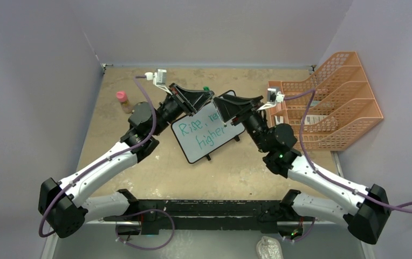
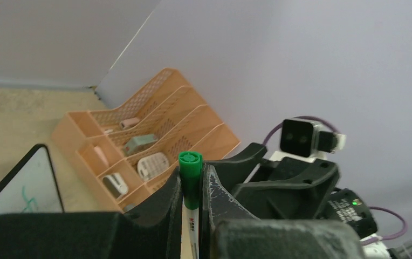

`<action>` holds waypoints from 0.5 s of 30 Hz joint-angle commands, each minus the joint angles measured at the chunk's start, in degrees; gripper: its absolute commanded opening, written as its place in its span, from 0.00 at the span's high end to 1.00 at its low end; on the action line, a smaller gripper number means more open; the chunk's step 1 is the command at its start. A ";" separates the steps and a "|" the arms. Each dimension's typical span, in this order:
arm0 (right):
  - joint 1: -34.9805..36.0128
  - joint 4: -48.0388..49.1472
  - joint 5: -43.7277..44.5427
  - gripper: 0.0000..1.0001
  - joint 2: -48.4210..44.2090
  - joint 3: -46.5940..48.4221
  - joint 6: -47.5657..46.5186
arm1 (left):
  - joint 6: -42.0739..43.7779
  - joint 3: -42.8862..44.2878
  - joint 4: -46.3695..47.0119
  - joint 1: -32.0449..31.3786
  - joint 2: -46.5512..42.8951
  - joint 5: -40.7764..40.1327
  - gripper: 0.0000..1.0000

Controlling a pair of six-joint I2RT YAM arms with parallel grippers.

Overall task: Write a sentence on the whiteboard
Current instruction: Close the whiteboard marker at the center of the board, then place the whiteboard marker at the center of the board.

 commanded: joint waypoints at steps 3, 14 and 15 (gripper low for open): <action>-0.42 -8.71 3.64 0.34 -7.75 -2.31 -1.49 | 6.20 1.36 -6.93 0.41 -1.29 -0.54 1.00; -0.37 -32.08 14.30 0.21 -23.65 -2.10 -5.62 | 21.26 15.21 -37.22 -1.34 7.59 10.62 1.00; -0.37 -34.03 15.62 0.16 -24.75 -1.47 -6.17 | 23.05 16.50 -39.99 -2.53 8.92 10.61 1.00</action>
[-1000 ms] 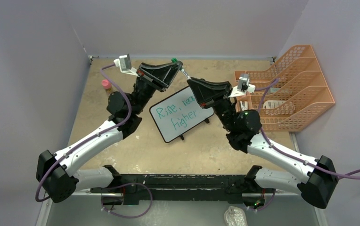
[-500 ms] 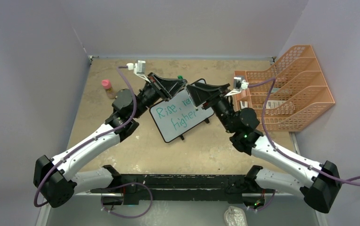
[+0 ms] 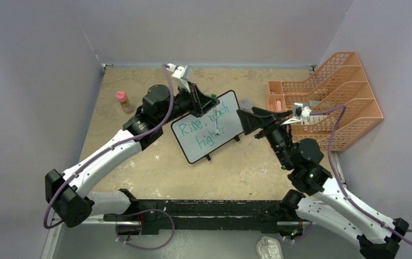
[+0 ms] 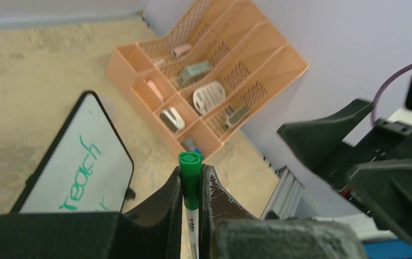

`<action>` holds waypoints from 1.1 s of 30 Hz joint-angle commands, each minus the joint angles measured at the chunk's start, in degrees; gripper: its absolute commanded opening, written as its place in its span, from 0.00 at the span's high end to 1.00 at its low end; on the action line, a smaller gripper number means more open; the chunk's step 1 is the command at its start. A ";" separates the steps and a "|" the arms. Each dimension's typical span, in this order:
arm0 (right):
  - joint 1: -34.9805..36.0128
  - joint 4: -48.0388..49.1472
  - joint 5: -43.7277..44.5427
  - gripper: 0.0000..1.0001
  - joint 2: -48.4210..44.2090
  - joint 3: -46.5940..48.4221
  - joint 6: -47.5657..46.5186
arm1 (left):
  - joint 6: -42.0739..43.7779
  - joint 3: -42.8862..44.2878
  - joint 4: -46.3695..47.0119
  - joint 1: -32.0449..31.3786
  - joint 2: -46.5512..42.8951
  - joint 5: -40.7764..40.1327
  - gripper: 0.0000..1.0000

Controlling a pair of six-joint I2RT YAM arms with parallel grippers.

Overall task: Write a sentence on the whiteboard
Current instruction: Place the whiteboard marker at the center of the board.

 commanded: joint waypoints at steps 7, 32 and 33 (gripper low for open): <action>-0.18 -18.53 14.15 0.01 -10.23 5.44 -7.02 | 13.93 9.34 -24.63 -11.80 11.57 -0.86 1.00; -0.18 -30.52 19.92 0.01 -17.04 6.99 -5.77 | 22.34 11.50 -28.99 -26.03 38.80 -11.79 0.92; -0.18 -30.45 19.92 0.01 -17.05 6.95 -5.95 | 22.26 11.43 -29.11 -26.20 39.26 -12.19 0.92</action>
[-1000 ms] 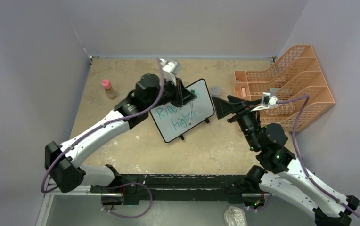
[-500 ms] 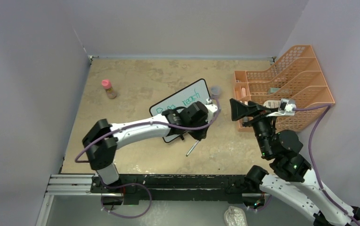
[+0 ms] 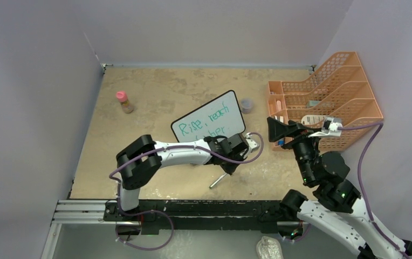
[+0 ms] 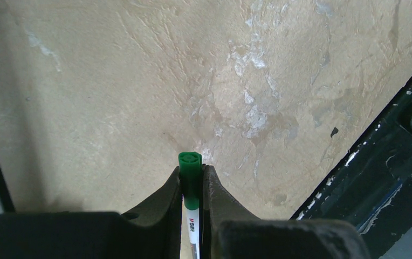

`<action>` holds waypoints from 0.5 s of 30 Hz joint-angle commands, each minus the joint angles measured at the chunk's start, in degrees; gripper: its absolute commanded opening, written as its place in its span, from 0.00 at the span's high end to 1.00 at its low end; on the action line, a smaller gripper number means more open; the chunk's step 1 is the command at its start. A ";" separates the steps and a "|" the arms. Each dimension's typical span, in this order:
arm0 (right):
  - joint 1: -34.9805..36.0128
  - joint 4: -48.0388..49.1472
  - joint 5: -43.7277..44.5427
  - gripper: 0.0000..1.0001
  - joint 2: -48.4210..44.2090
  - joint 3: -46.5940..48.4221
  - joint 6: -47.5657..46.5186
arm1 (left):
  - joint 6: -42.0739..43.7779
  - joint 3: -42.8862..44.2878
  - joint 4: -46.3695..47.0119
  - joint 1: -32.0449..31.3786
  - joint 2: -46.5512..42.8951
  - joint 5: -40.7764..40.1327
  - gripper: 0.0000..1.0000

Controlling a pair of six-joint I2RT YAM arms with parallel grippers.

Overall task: Write a sentence on the whiteboard
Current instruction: Place the whiteboard marker at the center of the board.

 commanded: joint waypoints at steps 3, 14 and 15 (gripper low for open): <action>-0.13 0.54 1.92 0.01 -0.49 2.23 -1.43 | 1.14 -0.38 2.75 -1.15 2.22 -1.49 0.89; -0.11 -2.22 3.98 0.01 -2.76 1.73 -0.63 | -0.72 -1.05 3.89 -1.32 -1.84 -1.49 0.59; -0.11 -2.48 4.13 0.01 -3.34 1.72 -0.45 | -1.12 -0.79 3.49 -1.25 -3.15 -1.50 0.56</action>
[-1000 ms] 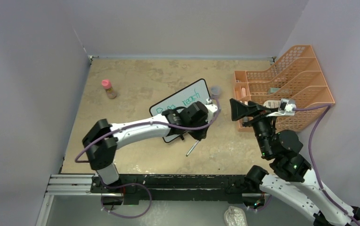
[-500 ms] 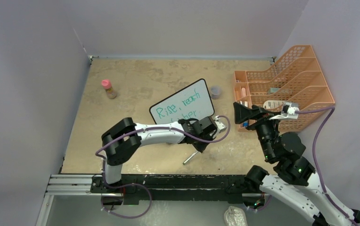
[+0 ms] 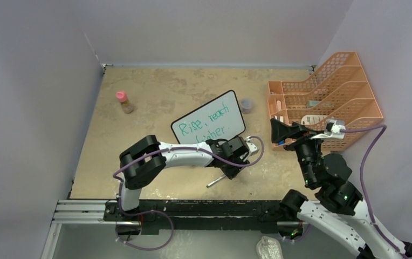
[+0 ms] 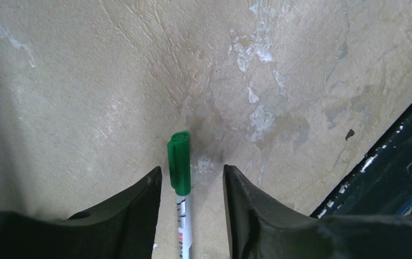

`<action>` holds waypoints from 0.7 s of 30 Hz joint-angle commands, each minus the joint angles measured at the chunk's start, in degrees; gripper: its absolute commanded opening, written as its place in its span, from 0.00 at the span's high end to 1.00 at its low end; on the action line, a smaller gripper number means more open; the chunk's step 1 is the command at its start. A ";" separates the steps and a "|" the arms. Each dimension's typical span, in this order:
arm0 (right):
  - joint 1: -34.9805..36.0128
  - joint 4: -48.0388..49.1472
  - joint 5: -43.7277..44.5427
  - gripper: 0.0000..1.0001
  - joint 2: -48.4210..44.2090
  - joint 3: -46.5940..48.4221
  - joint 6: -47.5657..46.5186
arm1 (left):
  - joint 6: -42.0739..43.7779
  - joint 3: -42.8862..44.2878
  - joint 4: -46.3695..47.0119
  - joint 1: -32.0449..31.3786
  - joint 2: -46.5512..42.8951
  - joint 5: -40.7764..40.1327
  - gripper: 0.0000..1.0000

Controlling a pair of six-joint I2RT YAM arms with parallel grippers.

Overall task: Write a sentence on the whiteboard
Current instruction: Place the whiteboard marker at the center of the board, then reset both arms

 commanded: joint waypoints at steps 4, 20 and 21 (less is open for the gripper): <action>-0.11 -2.25 3.71 0.01 -3.99 2.40 0.85 | -2.47 2.62 0.16 -0.06 -12.86 -3.32 0.50; -0.11 -1.28 5.96 0.01 -2.02 3.04 1.11 | -2.93 12.80 -8.89 20.83 -34.75 -5.95 0.28; -0.12 -0.96 6.26 0.01 -1.84 2.93 1.19 | -3.27 12.07 -9.27 23.24 -36.56 -5.93 0.27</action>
